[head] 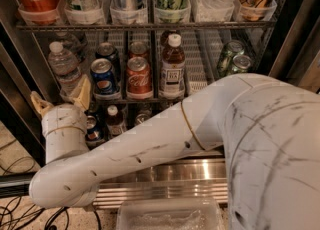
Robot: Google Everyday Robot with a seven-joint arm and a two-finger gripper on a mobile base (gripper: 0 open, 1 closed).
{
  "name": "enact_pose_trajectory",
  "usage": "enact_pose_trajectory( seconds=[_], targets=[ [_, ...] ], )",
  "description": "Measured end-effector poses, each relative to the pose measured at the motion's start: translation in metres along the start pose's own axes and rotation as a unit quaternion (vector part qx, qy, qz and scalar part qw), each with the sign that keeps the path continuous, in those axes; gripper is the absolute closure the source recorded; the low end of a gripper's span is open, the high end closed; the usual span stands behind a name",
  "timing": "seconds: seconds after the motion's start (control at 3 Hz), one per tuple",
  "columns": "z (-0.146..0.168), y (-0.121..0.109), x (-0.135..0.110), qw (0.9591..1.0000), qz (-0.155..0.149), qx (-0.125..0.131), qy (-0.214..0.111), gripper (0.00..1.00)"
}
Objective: Pick water bottle from middle shelf of fridge
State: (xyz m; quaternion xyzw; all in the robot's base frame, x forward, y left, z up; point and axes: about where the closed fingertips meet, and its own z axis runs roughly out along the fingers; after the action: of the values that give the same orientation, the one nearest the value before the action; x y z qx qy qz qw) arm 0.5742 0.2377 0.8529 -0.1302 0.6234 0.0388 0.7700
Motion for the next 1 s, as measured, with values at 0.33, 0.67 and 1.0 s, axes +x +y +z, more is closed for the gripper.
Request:
enact_pose_trajectory(
  seconds=[0.33, 0.67, 1.0],
  targets=[
    [0.0003, -0.0017, 0.0021, 1.0, 0.002, 0.003, 0.003, 0.23],
    [-0.0004, -0.0037, 0.0033, 1.0, 0.003, 0.006, 0.005, 0.27],
    [-0.0054, -0.0011, 0.0019, 1.0, 0.003, 0.006, 0.005, 0.38]
  ],
)
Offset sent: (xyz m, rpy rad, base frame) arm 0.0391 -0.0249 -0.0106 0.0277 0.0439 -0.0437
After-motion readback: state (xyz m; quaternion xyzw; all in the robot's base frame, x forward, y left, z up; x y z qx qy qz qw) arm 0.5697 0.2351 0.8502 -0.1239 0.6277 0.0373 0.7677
